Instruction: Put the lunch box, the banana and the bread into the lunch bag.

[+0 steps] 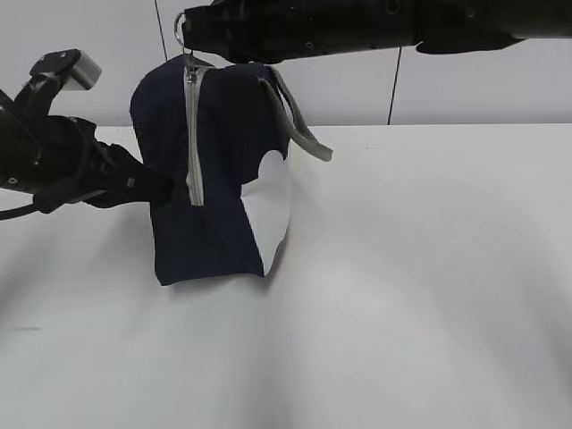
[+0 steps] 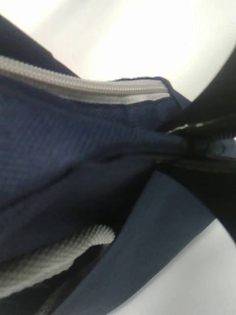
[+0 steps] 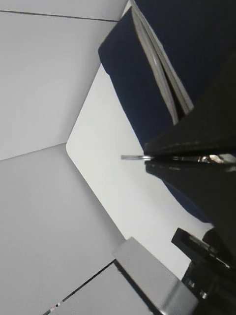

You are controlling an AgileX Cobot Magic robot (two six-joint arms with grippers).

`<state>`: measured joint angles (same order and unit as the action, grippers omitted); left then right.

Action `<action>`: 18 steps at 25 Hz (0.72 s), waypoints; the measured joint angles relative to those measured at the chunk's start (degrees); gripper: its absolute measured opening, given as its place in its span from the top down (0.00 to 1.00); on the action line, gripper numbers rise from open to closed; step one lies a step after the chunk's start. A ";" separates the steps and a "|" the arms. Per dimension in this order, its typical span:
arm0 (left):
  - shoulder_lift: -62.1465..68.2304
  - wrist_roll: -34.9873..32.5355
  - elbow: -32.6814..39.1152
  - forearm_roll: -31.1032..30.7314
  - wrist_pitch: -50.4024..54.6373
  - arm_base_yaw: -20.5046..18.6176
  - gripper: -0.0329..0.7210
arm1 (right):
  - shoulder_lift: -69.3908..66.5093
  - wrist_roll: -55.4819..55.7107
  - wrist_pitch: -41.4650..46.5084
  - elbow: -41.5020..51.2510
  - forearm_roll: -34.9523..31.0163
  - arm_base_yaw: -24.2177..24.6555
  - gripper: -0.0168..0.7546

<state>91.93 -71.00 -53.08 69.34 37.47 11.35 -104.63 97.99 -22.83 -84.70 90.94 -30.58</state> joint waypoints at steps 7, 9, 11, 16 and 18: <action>0.00 3.70 0.00 -5.89 1.30 0.00 0.89 | -4.59 0.96 1.29 -4.88 -0.27 0.13 0.97; 0.00 3.98 0.00 -6.79 1.66 0.00 0.88 | -5.78 1.10 1.67 -6.10 -0.27 0.36 0.97; 0.00 4.69 0.00 -7.53 1.98 0.00 0.88 | -7.09 1.17 1.88 -7.11 -0.35 0.77 0.97; 0.00 6.23 -0.14 -8.78 2.43 0.00 0.88 | -9.40 1.37 2.81 -10.32 -0.50 2.00 0.97; 0.11 6.98 -0.14 -9.49 2.91 0.00 0.88 | -10.08 1.37 3.14 -11.51 -0.64 2.31 0.97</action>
<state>92.04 -64.02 -53.22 59.85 40.38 11.35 -114.71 99.36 -19.70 -96.20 90.30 -28.27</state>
